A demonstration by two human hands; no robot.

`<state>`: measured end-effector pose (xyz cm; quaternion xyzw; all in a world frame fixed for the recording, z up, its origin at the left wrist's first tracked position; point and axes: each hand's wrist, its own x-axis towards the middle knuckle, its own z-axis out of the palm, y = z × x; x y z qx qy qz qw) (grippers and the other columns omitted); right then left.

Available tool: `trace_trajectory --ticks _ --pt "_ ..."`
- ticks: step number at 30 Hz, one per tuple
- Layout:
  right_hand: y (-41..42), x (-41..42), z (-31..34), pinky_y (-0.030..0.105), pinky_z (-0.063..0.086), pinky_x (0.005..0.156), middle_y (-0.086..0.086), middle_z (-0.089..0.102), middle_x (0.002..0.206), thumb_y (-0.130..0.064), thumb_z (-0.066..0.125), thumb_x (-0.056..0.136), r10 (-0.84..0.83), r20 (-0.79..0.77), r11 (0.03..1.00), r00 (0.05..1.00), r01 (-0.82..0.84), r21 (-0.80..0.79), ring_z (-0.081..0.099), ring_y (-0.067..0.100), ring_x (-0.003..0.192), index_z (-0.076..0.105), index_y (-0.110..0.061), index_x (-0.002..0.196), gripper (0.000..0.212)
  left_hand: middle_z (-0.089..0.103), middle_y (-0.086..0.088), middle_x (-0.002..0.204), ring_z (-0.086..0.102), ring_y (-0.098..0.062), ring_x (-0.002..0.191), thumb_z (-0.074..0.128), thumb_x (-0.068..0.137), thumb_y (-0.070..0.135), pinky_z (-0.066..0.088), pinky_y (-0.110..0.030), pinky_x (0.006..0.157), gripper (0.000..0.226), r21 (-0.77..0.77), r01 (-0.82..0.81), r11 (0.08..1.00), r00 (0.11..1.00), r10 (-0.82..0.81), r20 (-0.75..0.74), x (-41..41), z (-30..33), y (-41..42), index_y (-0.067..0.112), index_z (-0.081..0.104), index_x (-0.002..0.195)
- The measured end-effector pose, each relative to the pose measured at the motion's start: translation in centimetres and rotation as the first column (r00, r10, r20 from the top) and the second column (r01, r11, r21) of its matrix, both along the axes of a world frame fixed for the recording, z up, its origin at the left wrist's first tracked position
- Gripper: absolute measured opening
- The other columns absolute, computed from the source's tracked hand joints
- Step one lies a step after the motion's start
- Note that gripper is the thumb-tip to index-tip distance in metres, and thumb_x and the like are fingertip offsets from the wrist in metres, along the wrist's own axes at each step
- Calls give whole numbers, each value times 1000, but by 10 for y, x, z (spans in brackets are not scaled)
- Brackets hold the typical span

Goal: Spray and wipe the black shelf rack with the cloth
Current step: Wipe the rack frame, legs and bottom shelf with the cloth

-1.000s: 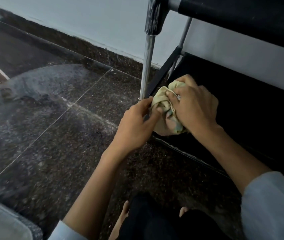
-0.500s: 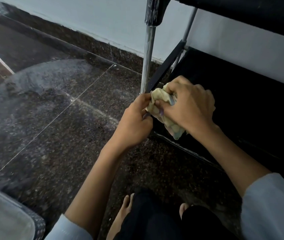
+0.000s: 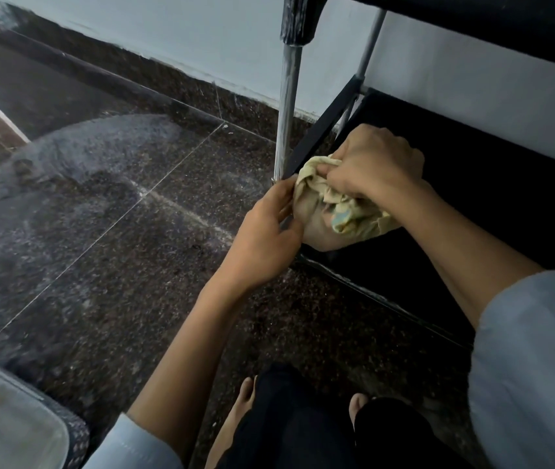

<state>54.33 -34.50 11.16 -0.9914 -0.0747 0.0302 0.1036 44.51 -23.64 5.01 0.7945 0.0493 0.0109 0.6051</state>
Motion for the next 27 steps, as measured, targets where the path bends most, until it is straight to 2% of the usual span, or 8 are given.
trace_trajectory --ticks 3,7,11,14,16,19,22,27 --pt "-16 -26 -3 31 35 70 6 67 104 -45 64 87 135 200 989 970 -118 -92 60 28 94 67 -22 108 31 46 4 143 42 -11 133 49 76 22 37 -40 110 69 105 5 994 1000 -3 -15 1 -2 -1 21 37 144" --pt "-64 -61 -15 27 30 60 3 66 82 -27 74 80 260 421 957 869 -173 -235 55 27 70 72 -13 87 16 35 6 150 32 -8 138 45 78 12 30 -27 112 73 149 18 989 999 -11 -49 1 -2 -1 21 27 148" --pt "-91 -68 -15 28 32 60 0 67 87 -33 68 83 219 312 947 925 -124 -296 55 25 74 73 -18 96 20 32 7 151 29 -8 140 44 87 -4 28 -20 108 67 183 27 983 998 -18 -54 1 1 2 16 26 149" --pt "-80 -65 -9 29 29 64 2 57 82 -39 62 88 185 343 958 921 -90 -272 47 21 77 66 -20 104 25 36 4 150 34 -14 138 45 87 -5 31 -30 113 66 233 37 972 998 -23 -62 3 6 4 16 29 148" --pt "-60 -59 -8 29 27 66 -1 63 92 -40 61 88 223 370 958 902 -133 -254 46 20 78 66 -22 102 23 41 1 147 38 -18 136 46 86 -4 34 -36 112 65 240 49 969 996 -31 -80 4 8 5 17 34 146" --pt "-14 -42 -10 28 26 68 -2 60 88 -39 64 88 242 384 967 891 -188 -173 45 20 79 63 -22 99 20 58 -1 132 51 -17 126 47 79 8 41 -39 107 55 205 79 976 996 -67 -64 5 10 9 16 52 133" --pt "11 -26 -7 30 28 71 3 66 99 -36 63 89 253 351 964 902 -202 -175 59 26 96 65 -20 99 19 66 3 118 58 -4 113 52 85 -3 46 -25 101 40 70 79 994 996 -75 -51 7 11 12 11 60 121" --pt "-13 -25 -4 29 34 69 4 67 104 -51 65 84 142 225 981 964 -108 -160 62 29 98 67 -27 110 35 43 13 132 40 3 121 44 88 -15 36 0 91 59 5 62 998 995 -61 -76 4 12 12 8 38 142"
